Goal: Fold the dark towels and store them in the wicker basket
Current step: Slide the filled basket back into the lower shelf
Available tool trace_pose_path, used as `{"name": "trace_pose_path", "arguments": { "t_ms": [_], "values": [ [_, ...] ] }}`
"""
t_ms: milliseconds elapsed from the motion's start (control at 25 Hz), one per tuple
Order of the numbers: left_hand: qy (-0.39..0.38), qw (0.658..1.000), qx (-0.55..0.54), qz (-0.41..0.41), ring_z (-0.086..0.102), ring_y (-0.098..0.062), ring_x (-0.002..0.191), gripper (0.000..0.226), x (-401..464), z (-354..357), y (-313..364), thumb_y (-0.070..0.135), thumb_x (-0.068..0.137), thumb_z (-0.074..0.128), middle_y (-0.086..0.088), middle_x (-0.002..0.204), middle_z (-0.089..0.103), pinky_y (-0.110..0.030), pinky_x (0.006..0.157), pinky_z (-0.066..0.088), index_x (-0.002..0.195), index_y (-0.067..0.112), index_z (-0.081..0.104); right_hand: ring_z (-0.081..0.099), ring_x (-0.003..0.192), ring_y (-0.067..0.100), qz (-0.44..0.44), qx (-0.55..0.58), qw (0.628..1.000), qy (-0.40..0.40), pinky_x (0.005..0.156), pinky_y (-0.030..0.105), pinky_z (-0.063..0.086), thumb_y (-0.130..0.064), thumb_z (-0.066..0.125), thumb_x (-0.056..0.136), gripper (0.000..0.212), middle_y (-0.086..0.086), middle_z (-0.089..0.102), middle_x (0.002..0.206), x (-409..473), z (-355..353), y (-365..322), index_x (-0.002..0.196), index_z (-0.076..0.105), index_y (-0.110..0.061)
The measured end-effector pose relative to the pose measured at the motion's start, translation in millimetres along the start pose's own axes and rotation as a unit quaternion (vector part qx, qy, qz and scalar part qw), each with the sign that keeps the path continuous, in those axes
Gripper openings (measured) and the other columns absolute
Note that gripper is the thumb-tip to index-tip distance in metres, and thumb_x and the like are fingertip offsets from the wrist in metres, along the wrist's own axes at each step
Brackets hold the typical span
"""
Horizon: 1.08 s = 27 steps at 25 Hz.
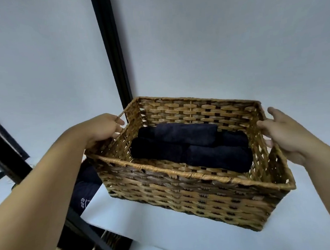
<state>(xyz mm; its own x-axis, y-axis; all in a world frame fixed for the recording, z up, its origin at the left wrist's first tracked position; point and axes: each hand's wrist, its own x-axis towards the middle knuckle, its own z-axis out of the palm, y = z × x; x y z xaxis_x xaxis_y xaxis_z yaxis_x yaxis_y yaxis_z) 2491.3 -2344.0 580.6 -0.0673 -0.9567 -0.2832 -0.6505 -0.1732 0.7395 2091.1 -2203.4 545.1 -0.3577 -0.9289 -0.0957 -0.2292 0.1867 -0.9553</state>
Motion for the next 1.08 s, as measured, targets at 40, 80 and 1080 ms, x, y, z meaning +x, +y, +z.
{"name": "trace_pose_path", "arguments": {
  "t_ms": [40, 80, 1080],
  "values": [
    [-0.012, 1.000, -0.015, 0.002, 0.066, -0.025, 0.090, 0.025, -6, 1, -3, -0.001, 0.100, 0.043, -0.013, 0.107, 0.069, -0.033, 0.077, 0.053, 0.112, 0.006, 0.064, 0.054, 0.129, 0.023, 0.017, 0.017, 1.000, 0.011, 0.107, 0.045, 0.044, -0.018, 0.049, 0.102, 0.052, 0.003, 0.055, 0.146, -3, -3, 2, 0.152, 0.037, -0.023],
    [-0.024, 0.999, -0.021, 0.009, 0.065, -0.026, 0.088, 0.023, -12, 2, -8, -0.001, 0.099, 0.045, -0.014, 0.102, 0.070, -0.034, 0.079, 0.052, 0.104, 0.005, 0.067, 0.061, 0.118, 0.025, 0.032, 0.020, 0.999, 0.014, 0.097, 0.045, 0.047, -0.020, 0.049, 0.103, 0.038, 0.006, 0.065, 0.134, -9, -4, 1, 0.140, 0.053, -0.021],
    [-0.225, 0.877, -0.420, 0.064, 0.060, -0.024, 0.103, 0.074, -284, 45, -126, -0.001, 0.075, 0.037, 0.009, 0.132, 0.067, -0.037, 0.084, 0.047, 0.139, 0.031, 0.057, 0.074, 0.096, 0.010, 0.061, 0.294, 0.951, 0.075, 0.077, 0.032, 0.062, -0.022, 0.051, 0.104, 0.024, -0.015, 0.077, 0.106, -388, -8, 39, 0.121, 0.067, -0.028]
  ]
}}
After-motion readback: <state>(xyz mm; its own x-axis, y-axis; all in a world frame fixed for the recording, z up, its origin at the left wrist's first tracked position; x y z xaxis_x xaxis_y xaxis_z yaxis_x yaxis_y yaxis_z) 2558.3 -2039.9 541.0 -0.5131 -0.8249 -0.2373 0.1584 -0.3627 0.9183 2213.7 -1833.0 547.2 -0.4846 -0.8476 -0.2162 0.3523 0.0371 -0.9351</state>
